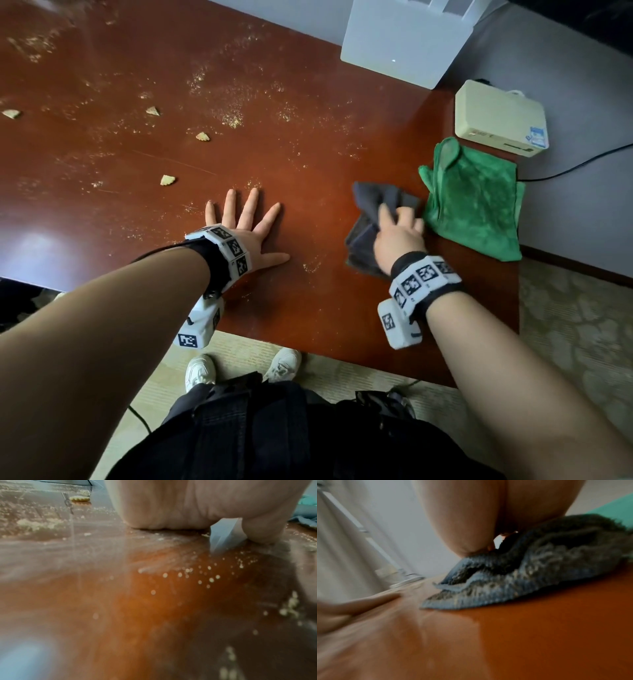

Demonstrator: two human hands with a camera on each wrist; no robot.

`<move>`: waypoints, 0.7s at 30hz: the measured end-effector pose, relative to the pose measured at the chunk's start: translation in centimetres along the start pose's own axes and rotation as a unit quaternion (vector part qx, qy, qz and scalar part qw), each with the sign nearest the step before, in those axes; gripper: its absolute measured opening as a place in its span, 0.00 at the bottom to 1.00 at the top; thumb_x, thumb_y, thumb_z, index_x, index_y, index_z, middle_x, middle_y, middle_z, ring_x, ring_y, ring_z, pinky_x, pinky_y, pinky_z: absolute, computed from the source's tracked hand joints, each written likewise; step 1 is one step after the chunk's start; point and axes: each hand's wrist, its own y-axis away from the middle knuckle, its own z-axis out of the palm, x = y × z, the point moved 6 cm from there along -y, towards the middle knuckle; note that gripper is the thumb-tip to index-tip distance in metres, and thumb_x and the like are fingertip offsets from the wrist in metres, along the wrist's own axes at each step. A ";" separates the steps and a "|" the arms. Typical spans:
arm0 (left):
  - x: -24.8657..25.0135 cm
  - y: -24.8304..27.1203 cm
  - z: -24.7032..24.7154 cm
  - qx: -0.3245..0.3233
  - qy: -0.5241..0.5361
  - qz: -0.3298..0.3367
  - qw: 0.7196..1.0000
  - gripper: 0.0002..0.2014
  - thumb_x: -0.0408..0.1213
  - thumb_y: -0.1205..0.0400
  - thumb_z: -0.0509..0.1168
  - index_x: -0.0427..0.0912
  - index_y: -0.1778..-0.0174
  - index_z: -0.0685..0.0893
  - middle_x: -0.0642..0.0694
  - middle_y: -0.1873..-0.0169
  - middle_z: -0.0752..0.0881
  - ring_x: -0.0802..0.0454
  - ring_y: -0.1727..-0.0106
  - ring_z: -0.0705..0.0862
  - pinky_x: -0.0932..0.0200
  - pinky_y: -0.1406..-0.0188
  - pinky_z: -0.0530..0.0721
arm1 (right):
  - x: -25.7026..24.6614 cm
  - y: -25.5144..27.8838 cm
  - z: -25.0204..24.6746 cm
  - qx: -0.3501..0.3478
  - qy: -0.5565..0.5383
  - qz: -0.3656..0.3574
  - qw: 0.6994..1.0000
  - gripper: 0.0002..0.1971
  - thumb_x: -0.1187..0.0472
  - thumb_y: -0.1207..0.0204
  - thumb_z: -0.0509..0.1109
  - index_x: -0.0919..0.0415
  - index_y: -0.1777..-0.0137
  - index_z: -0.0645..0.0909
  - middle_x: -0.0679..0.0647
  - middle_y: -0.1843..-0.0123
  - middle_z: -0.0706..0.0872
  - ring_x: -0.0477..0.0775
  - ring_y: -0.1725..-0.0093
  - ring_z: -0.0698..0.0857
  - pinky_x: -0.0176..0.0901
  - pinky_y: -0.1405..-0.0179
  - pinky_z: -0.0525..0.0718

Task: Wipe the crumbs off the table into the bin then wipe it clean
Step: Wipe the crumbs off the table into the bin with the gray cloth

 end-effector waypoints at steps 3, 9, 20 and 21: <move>0.1 0.0 0.0 0.007 0.002 0.001 1.000 0.45 0.74 0.27 0.47 0.64 0.23 0.29 0.49 0.21 0.26 0.37 0.21 0.29 0.30 0.24 0.36 | -3.8 2.8 1.5 -0.078 -0.008 -0.198 0.977 0.28 0.66 0.18 0.54 0.48 0.20 0.58 0.56 0.22 0.57 0.64 0.29 0.62 0.49 0.30 0.66; 0.0 0.0 0.0 0.010 0.008 0.002 1.000 0.43 0.74 0.26 0.47 0.65 0.23 0.29 0.49 0.21 0.26 0.38 0.21 0.29 0.31 0.25 0.35 | -0.5 -3.0 -2.1 0.030 -0.096 -0.051 0.994 0.27 0.69 0.19 0.53 0.46 0.22 0.65 0.56 0.21 0.59 0.65 0.29 0.63 0.52 0.30 0.67; -0.3 -1.1 -0.7 0.040 0.041 -0.010 0.998 0.28 0.61 0.16 0.40 0.68 0.22 0.35 0.53 0.20 0.30 0.40 0.19 0.31 0.33 0.24 0.37 | -5.0 2.6 -0.3 -0.137 0.043 -0.404 0.903 0.26 0.68 0.20 0.57 0.44 0.25 0.70 0.52 0.23 0.65 0.60 0.29 0.64 0.41 0.26 0.58; -0.3 -1.1 -0.7 0.041 0.041 -0.010 0.998 0.28 0.61 0.16 0.40 0.68 0.22 0.35 0.53 0.20 0.30 0.40 0.19 0.31 0.33 0.24 0.37 | -4.3 0.8 -1.5 -0.086 0.016 -0.364 0.927 0.26 0.69 0.20 0.56 0.45 0.26 0.71 0.53 0.24 0.67 0.61 0.30 0.65 0.42 0.26 0.58</move>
